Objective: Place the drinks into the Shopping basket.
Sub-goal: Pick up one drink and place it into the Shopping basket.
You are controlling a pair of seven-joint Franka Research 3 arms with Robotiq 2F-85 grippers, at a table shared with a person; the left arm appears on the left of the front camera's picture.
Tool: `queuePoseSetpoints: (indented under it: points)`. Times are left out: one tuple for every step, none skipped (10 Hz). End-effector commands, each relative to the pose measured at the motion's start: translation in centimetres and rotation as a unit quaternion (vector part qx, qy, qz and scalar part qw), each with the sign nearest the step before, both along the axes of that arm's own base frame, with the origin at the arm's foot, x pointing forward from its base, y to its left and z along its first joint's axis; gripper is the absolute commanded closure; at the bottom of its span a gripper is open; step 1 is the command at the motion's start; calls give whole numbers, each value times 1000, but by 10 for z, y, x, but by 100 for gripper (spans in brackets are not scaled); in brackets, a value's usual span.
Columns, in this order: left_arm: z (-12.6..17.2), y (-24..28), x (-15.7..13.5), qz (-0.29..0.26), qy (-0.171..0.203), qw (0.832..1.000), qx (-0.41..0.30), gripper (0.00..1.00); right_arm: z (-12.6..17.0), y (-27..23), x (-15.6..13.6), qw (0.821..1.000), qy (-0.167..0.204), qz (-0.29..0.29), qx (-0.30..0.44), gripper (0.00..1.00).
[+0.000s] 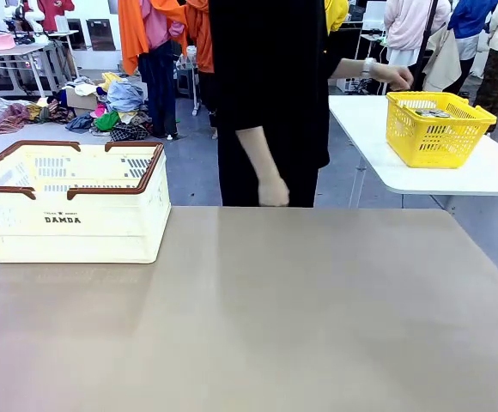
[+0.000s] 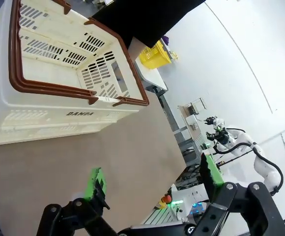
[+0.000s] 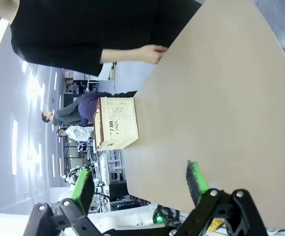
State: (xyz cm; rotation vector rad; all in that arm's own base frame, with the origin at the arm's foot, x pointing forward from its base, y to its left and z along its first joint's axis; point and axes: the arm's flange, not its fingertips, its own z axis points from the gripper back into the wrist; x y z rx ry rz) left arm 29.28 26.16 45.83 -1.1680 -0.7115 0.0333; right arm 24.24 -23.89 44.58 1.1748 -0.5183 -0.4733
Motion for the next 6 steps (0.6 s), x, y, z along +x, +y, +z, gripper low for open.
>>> queuePoseSetpoints:
  points:
    - [3, 0, 0, 1, -5, 1000, -9, 0, 2, -3, -1, 1000, -4, 3, -2, 0]
    - [3, 0, 0, 1, -5, 1000, -9, 0, 2, -3, -1, 1000, -4, 3, -2, 0]
    - [3, 0, 0, 1, -5, 1000, -9, 0, 2, -3, -1, 1000, -4, 3, -2, 0]
    - [3, 0, 0, 1, -5, 1000, -9, 0, 2, -3, -1, 1000, -4, 3, -2, 0]
    - [3, 0, 0, 1, -5, 1000, -9, 0, 2, -3, -1, 1000, -4, 3, -2, 0]
    - [3, 0, 0, 1, -5, 1000, -9, 0, 2, -3, -1, 1000, -4, 3, -2, 0]
